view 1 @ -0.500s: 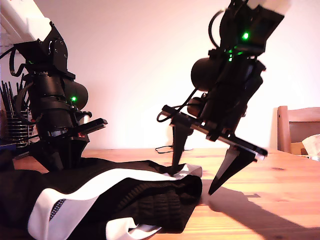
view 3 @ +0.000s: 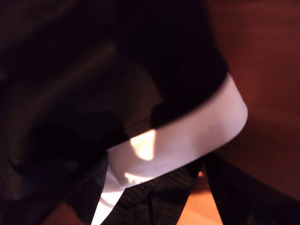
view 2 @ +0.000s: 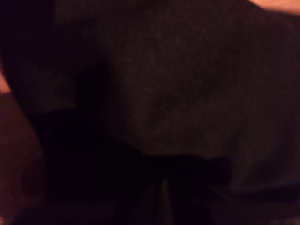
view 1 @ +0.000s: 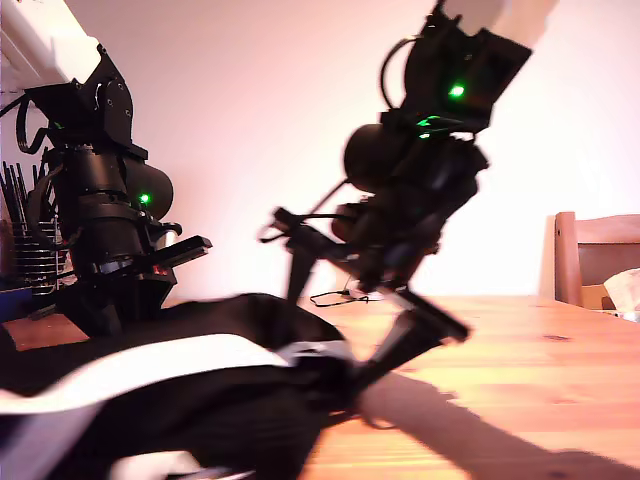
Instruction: Fold the shorts in front of you. After folding it, place it to the left side.
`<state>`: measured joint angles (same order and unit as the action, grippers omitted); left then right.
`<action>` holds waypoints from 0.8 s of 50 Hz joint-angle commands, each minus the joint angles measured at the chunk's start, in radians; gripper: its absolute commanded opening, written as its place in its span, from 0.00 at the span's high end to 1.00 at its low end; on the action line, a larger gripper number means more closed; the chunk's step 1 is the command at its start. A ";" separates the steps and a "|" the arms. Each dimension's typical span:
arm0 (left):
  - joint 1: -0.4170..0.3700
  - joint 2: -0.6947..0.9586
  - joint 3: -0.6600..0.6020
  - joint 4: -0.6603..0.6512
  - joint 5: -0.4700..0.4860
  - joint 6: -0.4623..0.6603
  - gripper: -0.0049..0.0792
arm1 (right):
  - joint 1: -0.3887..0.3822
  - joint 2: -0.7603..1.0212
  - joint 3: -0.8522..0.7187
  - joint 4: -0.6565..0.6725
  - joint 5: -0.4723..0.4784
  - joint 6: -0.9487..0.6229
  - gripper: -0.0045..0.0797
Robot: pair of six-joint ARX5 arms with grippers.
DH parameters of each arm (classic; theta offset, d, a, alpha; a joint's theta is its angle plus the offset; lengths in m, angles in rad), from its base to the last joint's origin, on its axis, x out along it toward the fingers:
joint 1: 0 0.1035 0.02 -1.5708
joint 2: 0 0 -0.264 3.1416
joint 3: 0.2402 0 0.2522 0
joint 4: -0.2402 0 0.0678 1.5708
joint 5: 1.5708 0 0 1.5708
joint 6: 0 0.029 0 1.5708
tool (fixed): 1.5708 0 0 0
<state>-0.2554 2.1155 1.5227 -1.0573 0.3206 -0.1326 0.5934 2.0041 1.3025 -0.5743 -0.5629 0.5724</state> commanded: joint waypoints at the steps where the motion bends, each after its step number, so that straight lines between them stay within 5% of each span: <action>1: 0.004 0.101 -0.071 -0.004 -0.038 0.010 0.85 | 0.021 0.064 -0.027 0.015 -0.040 0.005 0.23; 19: 0.004 0.101 -0.071 0.000 -0.041 0.028 0.85 | -0.003 0.059 -0.027 -0.057 -0.166 -0.052 0.23; 40: 0.004 0.101 -0.071 0.026 -0.056 0.028 0.85 | -0.027 -0.010 -0.026 -0.088 -0.100 -0.070 0.23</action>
<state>-0.2550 2.1155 1.5223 -1.0557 0.3130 -0.1085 0.5640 2.0148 1.2984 -0.6605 -0.6704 0.5003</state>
